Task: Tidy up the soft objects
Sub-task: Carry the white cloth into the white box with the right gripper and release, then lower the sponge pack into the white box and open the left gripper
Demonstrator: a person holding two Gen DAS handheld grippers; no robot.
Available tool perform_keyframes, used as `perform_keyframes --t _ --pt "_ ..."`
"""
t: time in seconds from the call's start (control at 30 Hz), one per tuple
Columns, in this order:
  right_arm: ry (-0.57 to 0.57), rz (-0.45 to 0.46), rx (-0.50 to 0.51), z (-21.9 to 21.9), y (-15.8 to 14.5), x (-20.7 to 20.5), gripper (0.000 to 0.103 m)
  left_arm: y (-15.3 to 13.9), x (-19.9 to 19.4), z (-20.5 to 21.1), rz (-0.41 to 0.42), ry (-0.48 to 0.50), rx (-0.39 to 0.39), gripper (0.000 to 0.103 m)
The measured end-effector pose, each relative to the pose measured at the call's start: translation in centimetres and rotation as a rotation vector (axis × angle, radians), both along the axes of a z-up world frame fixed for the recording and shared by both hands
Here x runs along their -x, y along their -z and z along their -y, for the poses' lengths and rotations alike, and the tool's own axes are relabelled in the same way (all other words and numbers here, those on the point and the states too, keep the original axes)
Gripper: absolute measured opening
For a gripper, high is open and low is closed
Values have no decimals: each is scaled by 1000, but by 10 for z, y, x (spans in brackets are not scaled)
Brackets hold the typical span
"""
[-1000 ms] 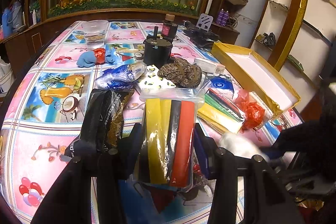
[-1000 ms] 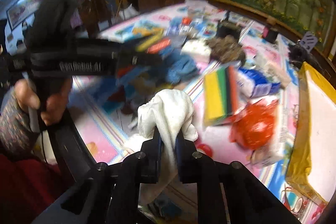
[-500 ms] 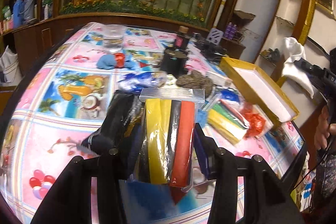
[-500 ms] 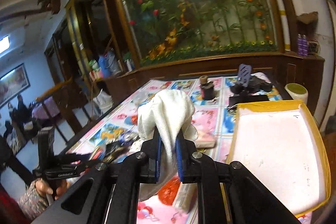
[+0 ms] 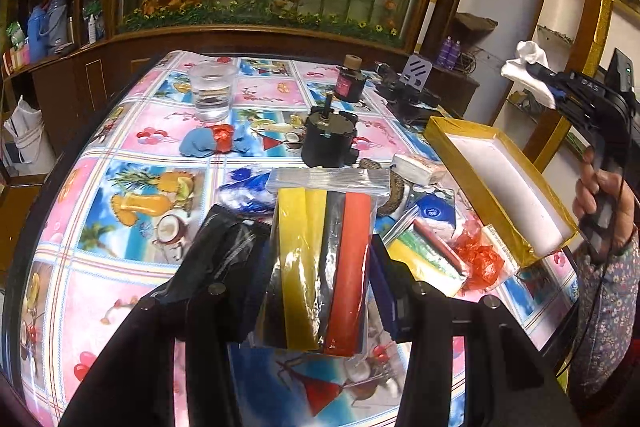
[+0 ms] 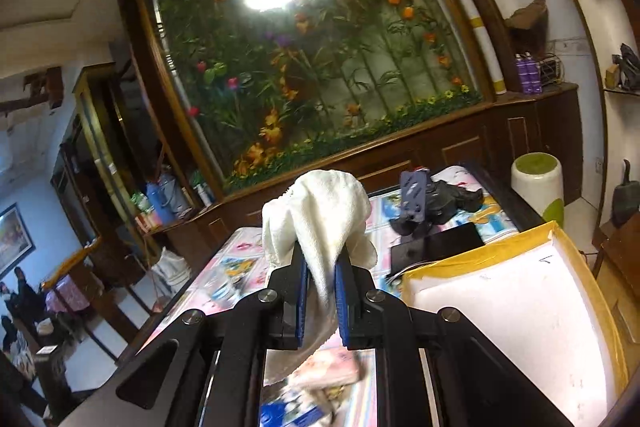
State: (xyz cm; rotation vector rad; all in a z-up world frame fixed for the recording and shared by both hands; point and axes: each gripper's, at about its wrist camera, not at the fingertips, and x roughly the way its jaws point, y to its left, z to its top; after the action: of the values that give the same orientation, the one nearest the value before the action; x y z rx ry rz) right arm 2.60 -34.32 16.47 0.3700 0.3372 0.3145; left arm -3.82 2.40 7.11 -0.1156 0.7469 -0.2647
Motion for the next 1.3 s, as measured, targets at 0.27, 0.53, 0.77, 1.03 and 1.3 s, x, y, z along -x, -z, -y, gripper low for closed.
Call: perform_keyframes --t 0.27,0.53,0.77,1.03,1.3 --pt "72 -209 -137 90 44 -58 13 -37 -54 104 4 180 7 46" --pt "224 -375 -140 141 81 -79 12 -33 -139 252 -74 331 73 46" --pt "285 -485 -107 148 104 -92 12 12 -200 314 -193 286 12 46" --pt "327 -532 -85 146 116 -94 18 39 -215 321 -270 243 28 47" --pt "376 -445 -82 145 98 -79 58 29 -196 315 -214 234 46 78"
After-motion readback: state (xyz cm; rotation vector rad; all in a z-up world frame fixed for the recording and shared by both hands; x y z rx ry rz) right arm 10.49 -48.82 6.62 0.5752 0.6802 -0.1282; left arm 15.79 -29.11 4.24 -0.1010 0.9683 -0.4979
